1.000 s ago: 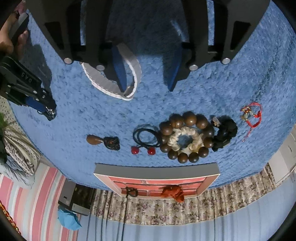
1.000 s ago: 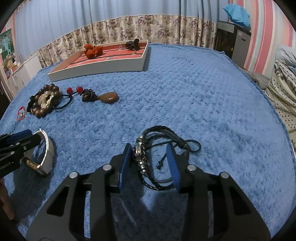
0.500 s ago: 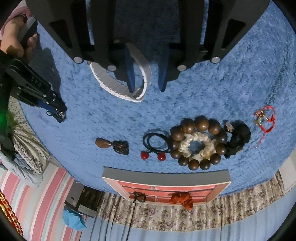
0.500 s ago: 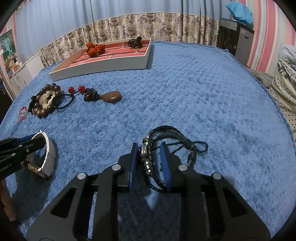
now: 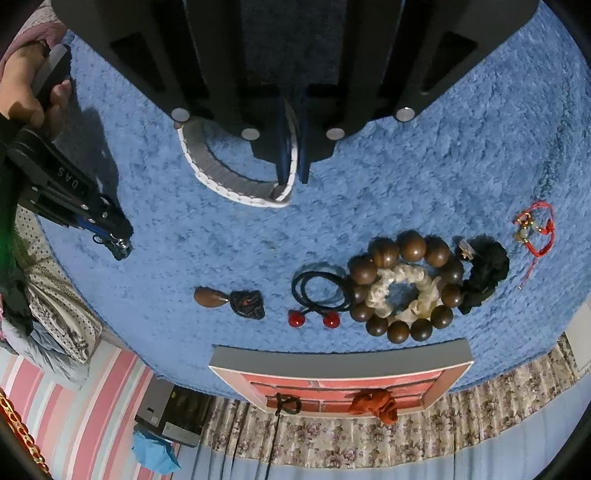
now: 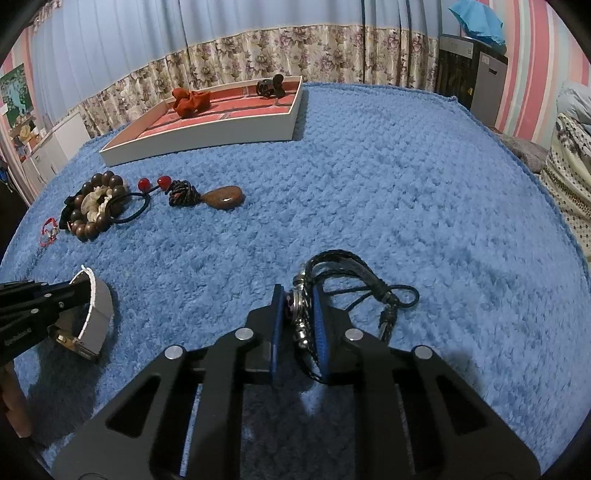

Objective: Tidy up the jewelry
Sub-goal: 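Carry the watch and braided bracelet with both grippers over the tray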

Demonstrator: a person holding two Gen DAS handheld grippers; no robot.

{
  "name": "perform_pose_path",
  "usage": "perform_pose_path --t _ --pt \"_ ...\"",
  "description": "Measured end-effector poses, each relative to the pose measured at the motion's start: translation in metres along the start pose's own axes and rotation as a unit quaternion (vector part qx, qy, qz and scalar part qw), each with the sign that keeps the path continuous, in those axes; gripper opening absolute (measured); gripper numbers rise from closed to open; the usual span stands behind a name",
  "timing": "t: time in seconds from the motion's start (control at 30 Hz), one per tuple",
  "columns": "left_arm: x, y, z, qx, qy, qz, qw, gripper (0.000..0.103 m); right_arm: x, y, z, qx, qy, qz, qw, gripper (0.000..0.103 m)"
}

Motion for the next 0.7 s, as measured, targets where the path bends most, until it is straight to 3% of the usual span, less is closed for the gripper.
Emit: perform_pose_path --t 0.4,0.7 --pt "-0.04 -0.019 0.001 0.012 -0.036 -0.079 0.9962 0.006 -0.029 -0.024 -0.006 0.007 0.01 -0.056 0.998 0.016" --pt "-0.094 -0.072 0.021 0.017 -0.086 -0.13 0.9877 0.006 -0.055 -0.086 -0.002 -0.008 0.007 -0.107 0.994 0.016"
Point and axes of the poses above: each gripper's, at about its wrist camera, not at the fingertips, and x roughly the way its jaws point, z to its left, y to its underside, the point moved 5 cm from there along x, roughly the way its jaws point, and after that the axes turned 10 degrees about y, right-handed, at the moved point
